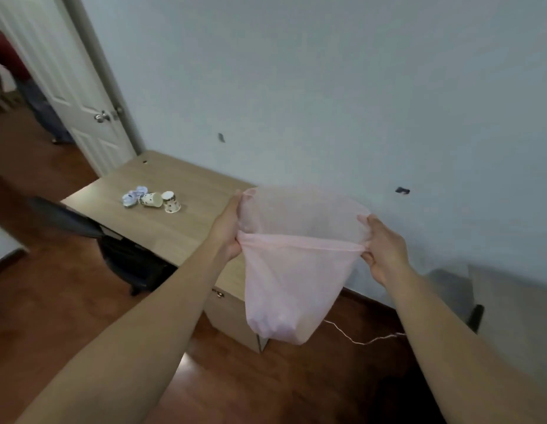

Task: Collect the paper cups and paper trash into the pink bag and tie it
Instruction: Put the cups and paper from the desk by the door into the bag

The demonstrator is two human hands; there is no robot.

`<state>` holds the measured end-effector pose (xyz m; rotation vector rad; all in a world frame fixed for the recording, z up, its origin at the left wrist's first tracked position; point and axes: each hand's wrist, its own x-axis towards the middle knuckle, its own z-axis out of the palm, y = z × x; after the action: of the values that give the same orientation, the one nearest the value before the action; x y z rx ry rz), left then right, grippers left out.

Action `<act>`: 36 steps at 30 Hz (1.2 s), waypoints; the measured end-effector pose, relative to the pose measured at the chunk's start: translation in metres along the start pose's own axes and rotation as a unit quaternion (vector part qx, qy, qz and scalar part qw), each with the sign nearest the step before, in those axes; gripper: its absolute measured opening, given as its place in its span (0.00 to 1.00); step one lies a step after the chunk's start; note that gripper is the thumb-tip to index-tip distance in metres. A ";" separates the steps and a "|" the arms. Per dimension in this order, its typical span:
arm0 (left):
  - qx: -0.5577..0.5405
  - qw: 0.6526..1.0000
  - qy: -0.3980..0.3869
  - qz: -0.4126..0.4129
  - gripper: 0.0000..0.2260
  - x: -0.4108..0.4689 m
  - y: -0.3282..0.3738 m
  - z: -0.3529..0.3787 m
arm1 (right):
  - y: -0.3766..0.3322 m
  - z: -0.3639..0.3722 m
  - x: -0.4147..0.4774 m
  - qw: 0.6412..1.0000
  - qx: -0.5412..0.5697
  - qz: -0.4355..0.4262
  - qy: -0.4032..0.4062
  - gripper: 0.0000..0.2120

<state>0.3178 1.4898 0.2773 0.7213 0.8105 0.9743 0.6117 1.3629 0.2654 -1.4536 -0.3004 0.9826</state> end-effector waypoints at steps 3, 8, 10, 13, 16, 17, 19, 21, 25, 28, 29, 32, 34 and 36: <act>-0.003 0.999 0.048 -0.011 0.24 0.000 0.017 -0.069 | 0.027 0.056 -0.004 1.000 -0.020 0.006 -0.019 0.13; 0.015 0.992 0.121 -0.008 0.29 -0.002 0.045 -0.162 | 0.061 0.136 -0.025 0.998 -0.034 0.013 -0.044 0.14; 0.015 0.992 0.128 -0.016 0.35 0.003 0.054 -0.191 | 0.071 0.162 -0.031 0.998 -0.027 0.023 -0.054 0.13; 0.025 0.992 0.122 -0.017 0.41 0.011 0.067 -0.221 | 0.079 0.197 -0.029 0.997 -0.033 0.032 -0.064 0.13; 0.048 0.992 0.117 0.007 0.36 0.010 0.083 -0.237 | 0.085 0.230 -0.017 0.995 -0.048 0.028 -0.077 0.12; 0.053 0.991 0.122 0.015 0.32 0.010 0.088 -0.241 | 0.087 0.241 -0.011 0.995 -0.050 0.028 -0.082 0.13; 0.066 0.987 0.144 0.026 0.28 0.013 0.096 -0.252 | 0.091 0.263 0.002 0.994 -0.054 0.028 -0.088 0.14; 0.077 0.983 0.166 0.032 0.28 0.018 0.104 -0.267 | 0.096 0.286 0.014 0.993 -0.062 0.030 -0.096 0.12; 0.094 0.977 0.186 0.042 0.31 0.041 0.121 -0.297 | 0.101 0.335 0.039 0.989 -0.066 0.017 -0.129 0.10; 0.102 0.971 0.212 0.044 0.28 0.065 0.138 -0.315 | 0.101 0.373 0.061 0.988 -0.057 0.025 -0.139 0.11; 0.104 0.967 0.229 0.040 0.28 0.073 0.144 -0.320 | 0.101 0.385 0.069 0.989 -0.055 0.028 -0.138 0.10; 0.107 0.962 0.250 0.032 0.26 0.099 0.163 -0.328 | 0.098 0.418 0.094 0.986 -0.047 0.033 -0.158 0.10; 0.113 0.958 0.263 0.028 0.24 0.117 0.175 -0.330 | 0.096 0.437 0.114 0.984 -0.045 0.036 -0.169 0.10; 0.119 0.955 0.269 0.019 0.22 0.134 0.182 -0.331 | 0.095 0.450 0.133 0.984 -0.047 0.037 -0.169 0.11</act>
<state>0.0054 1.7359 0.2236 0.6846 1.4149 1.1376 0.3360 1.7490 0.2008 -1.3862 -0.5492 1.2916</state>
